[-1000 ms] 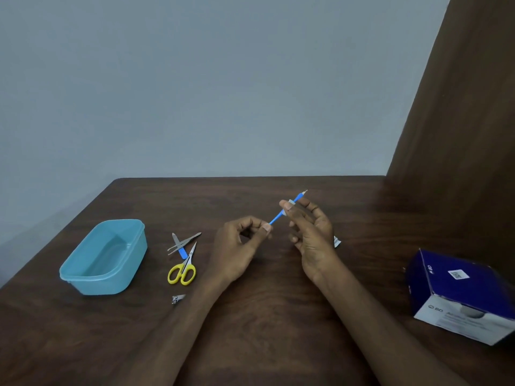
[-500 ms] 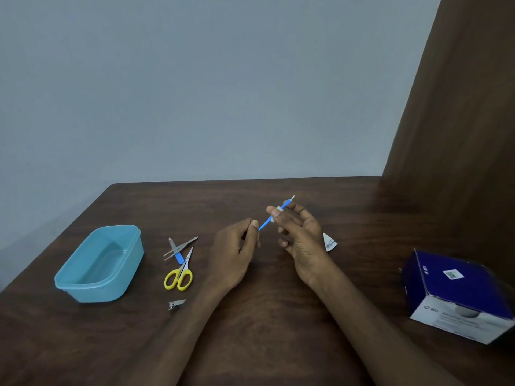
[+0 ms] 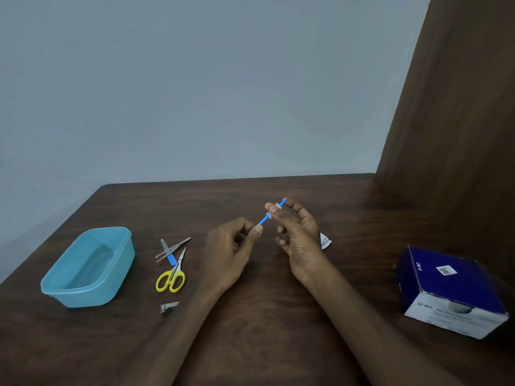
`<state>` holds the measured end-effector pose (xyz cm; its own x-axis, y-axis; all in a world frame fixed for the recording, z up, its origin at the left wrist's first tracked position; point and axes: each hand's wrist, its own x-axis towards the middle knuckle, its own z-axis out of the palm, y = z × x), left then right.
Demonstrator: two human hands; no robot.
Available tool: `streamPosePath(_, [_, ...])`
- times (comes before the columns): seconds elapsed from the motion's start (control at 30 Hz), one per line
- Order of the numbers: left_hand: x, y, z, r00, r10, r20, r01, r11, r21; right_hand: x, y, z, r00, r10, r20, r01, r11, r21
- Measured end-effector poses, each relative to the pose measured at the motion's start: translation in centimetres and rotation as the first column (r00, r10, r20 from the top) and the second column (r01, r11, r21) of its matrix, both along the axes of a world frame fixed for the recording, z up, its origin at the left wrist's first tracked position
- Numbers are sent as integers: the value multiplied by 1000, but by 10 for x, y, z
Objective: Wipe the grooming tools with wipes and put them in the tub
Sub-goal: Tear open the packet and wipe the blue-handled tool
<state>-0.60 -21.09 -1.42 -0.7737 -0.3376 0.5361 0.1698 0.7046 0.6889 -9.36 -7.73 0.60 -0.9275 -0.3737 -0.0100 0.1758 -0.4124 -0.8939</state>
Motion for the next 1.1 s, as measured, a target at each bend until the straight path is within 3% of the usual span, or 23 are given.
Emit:
streamPosePath(0.4, [2,4,5,992,-116,49,106,980,166,-3,1,4,998,25,54,-19,994,-104])
streamPosePath(0.63, [0,4,6,974,-224,35,197,913,356,-3,2,3,997,16,70,-7,993,-115])
streamPosePath(1.1, [-2,-1,5,998,-57,-18,59,954,293,-7,4,3,996,-32,84,43,990,-133])
